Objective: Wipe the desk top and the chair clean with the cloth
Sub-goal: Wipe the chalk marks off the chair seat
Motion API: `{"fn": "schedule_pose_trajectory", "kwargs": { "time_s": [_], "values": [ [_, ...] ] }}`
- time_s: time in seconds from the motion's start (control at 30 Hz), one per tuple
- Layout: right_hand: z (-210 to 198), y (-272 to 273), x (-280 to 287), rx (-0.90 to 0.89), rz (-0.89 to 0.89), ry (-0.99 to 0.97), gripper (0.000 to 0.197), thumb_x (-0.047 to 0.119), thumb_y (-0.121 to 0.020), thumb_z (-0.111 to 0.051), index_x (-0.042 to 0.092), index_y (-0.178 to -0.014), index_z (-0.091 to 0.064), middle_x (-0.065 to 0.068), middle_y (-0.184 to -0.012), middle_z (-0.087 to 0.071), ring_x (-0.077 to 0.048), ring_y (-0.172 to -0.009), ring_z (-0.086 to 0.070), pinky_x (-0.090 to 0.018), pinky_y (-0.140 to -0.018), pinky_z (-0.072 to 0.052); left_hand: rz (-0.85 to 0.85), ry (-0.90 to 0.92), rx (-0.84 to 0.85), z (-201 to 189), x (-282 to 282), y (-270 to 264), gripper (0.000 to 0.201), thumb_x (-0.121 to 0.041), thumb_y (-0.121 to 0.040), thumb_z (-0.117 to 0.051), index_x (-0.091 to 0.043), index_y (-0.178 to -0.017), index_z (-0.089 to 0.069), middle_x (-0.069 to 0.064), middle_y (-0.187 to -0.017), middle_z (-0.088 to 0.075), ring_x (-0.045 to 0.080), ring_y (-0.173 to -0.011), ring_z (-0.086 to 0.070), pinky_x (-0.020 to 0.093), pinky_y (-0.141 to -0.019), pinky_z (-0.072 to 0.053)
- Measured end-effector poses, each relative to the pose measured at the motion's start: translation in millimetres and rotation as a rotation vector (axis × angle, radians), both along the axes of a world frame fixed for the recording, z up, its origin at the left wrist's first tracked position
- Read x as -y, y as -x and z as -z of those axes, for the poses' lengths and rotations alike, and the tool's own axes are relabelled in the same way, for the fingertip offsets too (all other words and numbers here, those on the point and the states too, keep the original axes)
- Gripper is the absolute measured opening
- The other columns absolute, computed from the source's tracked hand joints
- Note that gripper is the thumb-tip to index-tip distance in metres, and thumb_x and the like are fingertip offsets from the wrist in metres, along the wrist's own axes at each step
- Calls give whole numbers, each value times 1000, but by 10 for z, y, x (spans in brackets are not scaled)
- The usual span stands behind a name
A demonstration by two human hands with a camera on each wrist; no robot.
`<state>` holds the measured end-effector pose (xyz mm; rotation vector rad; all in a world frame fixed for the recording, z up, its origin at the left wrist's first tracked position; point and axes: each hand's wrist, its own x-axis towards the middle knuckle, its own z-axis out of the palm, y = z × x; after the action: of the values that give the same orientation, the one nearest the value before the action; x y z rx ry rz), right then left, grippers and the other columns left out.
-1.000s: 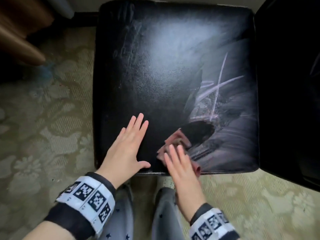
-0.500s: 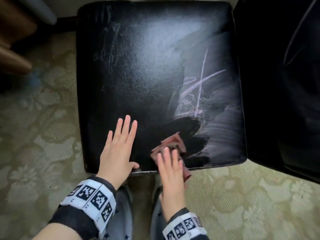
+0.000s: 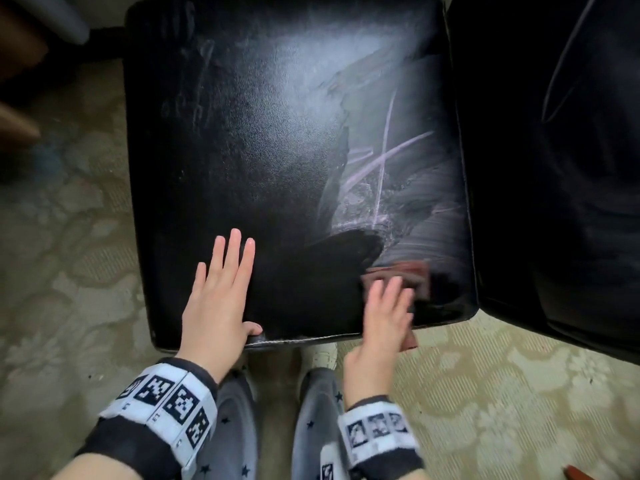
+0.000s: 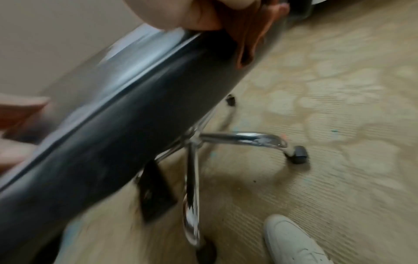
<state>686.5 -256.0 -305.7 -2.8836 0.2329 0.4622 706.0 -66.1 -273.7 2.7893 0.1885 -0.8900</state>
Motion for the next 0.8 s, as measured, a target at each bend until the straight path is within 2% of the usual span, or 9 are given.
{"fn": "schedule_pose_trajectory", "kwargs": {
  "time_s": [0.1,0.17,0.2,0.3,0.4,0.53,0.6,0.73,0.8],
  "values": [
    [50,196,62,5,-320,-137,138,-10,-31,-78,15,-149,-11,-7,-157,-5,-25,-144,4,-38,-117,-4,-4,22,15,10,-24,-1,125,-36,-71,-79,-23,-138,27,-2,-147,34,17,-138,28,36,-118,-1],
    [38,56,422,-20,-467,-164,133,-15,-34,-74,17,-148,-16,-1,-157,-7,-19,-145,5,-34,-116,-1,-12,43,25,15,-46,5,126,-34,-68,-81,-24,-140,22,-4,-149,30,16,-139,26,37,-117,-2],
    [15,-57,633,-21,-439,-143,128,-20,-35,-71,17,-147,-20,0,-156,-8,-19,-144,3,-36,-117,-4,-13,48,28,20,-49,10,127,-33,-67,-82,-24,-140,21,-4,-150,28,16,-139,25,37,-117,-2],
    [-18,-504,1094,48,-18,-117,109,-29,-53,-51,17,-147,-22,2,-155,-1,-21,-144,-2,-45,-116,-15,-24,47,29,34,-31,23,127,-32,-67,-82,-25,-140,22,-4,-150,28,16,-139,25,36,-116,0],
    [-52,-665,924,24,183,-69,100,-26,-60,-42,14,-148,-18,-7,-157,-1,-27,-145,-1,-43,-116,-13,-47,50,40,47,6,31,128,-30,-66,-83,-25,-140,21,-4,-151,27,16,-141,24,37,-117,-1],
    [-102,-173,458,42,147,-173,102,-29,-63,-35,23,-147,-11,8,-153,12,-8,-140,20,-25,-116,9,-58,34,36,52,30,34,130,-27,-62,-86,-22,-142,17,-2,-153,22,18,-142,19,40,-118,-8],
    [-130,-82,475,9,75,-251,104,-30,-63,-36,29,-145,-8,12,-152,12,-1,-138,24,-22,-115,13,-56,26,43,48,29,32,129,-28,-63,-85,-23,-142,17,-2,-153,22,18,-142,19,40,-118,-8],
    [-78,-983,787,-17,29,-261,99,-27,-61,-35,16,-147,-17,-3,-156,3,-19,-144,9,-44,-117,-11,-34,-26,43,53,44,9,128,-33,-68,-82,-21,-142,21,0,-153,25,19,-142,20,39,-118,-8],
    [-72,-1333,843,-44,103,-278,98,-27,-64,-33,18,-148,-14,-2,-157,5,-18,-145,8,-46,-117,-12,-33,-38,31,56,70,12,128,-34,-67,-82,-20,-144,19,3,-155,22,21,-143,18,40,-118,-9]
  ]
}}
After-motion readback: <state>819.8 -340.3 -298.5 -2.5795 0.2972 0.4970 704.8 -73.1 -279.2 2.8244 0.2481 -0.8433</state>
